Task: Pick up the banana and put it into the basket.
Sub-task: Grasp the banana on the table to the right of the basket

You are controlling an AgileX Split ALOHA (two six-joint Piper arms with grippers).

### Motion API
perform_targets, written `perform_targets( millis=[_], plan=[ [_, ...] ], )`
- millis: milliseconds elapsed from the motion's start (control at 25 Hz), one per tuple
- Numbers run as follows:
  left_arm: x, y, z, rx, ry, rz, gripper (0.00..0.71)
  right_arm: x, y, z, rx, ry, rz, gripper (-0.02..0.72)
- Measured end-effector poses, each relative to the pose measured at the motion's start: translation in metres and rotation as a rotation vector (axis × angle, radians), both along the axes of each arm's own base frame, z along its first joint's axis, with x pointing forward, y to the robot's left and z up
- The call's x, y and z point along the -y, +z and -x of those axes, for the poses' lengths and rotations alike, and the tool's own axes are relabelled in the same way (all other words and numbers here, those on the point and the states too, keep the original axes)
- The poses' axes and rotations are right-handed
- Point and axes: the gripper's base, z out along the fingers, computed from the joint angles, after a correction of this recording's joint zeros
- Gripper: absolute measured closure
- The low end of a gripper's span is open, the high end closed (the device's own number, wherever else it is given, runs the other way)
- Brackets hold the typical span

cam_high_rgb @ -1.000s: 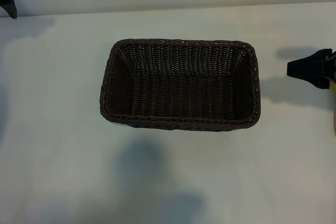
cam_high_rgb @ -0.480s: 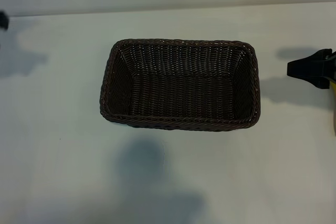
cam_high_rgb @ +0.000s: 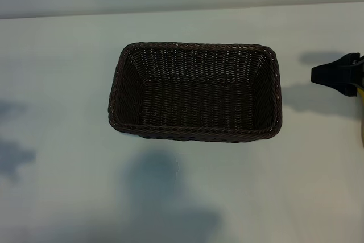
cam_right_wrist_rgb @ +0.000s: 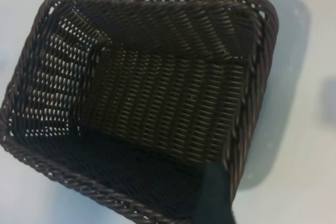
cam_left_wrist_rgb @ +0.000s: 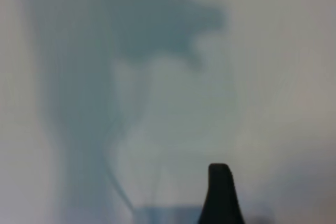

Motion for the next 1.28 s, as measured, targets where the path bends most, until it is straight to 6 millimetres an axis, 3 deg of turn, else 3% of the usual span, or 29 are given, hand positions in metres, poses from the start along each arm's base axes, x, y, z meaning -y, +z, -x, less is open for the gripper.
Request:
perform_targets(
  millis=[160, 400, 920, 1280],
  plan=[
    [0.003, -0.012, 0.038, 0.128, 0.002, -0.006, 0.160, 0.000, 0.000, 0.000, 0.000, 0.000, 0.000, 0.133],
    [0.005, -0.041, 0.072, 0.232, 0.007, -0.010, 0.160, 0.000, 0.000, 0.000, 0.000, 0.000, 0.000, 0.133],
    [0.008, -0.042, 0.092, 0.433, 0.002, -0.008, 0.160, 0.000, 0.000, 0.000, 0.003, -0.006, 0.003, 0.133],
    [0.009, -0.042, 0.122, 0.625, 0.000, -0.021, 0.160, 0.001, 0.000, -0.001, 0.008, -0.017, 0.009, 0.133]
  ],
)
